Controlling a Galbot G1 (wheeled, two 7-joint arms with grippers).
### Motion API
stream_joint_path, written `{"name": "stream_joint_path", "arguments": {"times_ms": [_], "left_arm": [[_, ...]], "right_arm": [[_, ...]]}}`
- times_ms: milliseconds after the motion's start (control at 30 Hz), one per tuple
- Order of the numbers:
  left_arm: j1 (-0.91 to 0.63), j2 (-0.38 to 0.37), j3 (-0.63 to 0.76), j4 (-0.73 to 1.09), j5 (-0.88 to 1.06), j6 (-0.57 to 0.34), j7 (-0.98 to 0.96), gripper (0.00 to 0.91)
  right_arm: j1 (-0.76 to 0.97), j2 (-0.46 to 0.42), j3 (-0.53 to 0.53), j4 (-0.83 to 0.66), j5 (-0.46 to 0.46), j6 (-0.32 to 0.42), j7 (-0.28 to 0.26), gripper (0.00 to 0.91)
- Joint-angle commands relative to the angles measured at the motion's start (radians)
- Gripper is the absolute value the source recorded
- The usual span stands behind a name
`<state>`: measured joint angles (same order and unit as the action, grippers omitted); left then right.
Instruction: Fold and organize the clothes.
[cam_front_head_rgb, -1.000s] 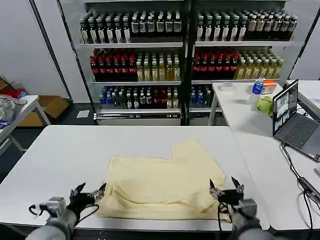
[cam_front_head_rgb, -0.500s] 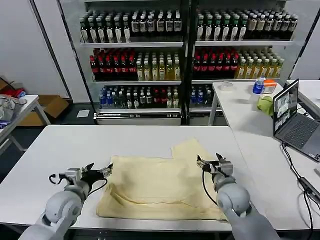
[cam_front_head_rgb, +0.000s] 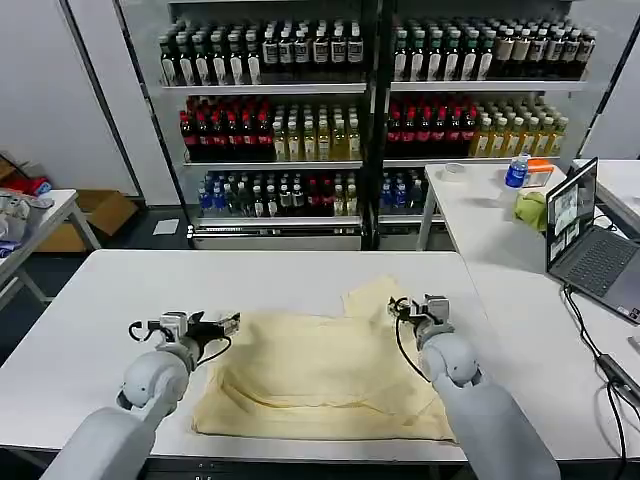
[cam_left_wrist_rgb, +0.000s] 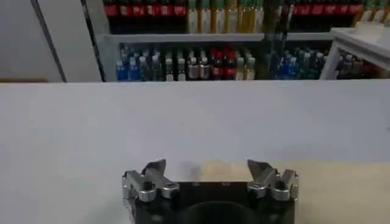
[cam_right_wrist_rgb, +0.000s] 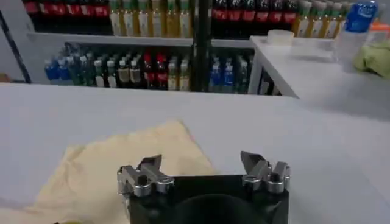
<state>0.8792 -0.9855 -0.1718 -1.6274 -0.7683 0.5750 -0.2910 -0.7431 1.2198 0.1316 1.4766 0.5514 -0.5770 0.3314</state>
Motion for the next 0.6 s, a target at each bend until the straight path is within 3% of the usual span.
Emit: {"name": "stream_joint_path", "arguments": {"times_ms": [33, 500, 533, 600], "left_arm": [[-0.071, -0.013, 0.052, 0.096, 0.002, 0.002, 0.000, 0.907], [-0.061, -0.014, 0.060, 0.104, 0.003, 0.002, 0.010, 0.907], [-0.059, -0.013, 0.060, 0.104, 0.003, 0.002, 0.011, 0.877], [-0.058, -0.012, 0.059, 0.103, 0.002, 0.002, 0.013, 0.433]], "right_arm": [[0.043, 0.006, -0.012, -0.075, 0.008, -0.002, 0.001, 0.907], [0.087, 0.042, -0.025, -0.137, 0.009, -0.001, -0.015, 0.907], [0.092, 0.044, -0.027, -0.141, 0.009, -0.001, -0.017, 0.907], [0.096, 0.047, -0.032, -0.151, 0.009, -0.002, -0.020, 0.907]]}}
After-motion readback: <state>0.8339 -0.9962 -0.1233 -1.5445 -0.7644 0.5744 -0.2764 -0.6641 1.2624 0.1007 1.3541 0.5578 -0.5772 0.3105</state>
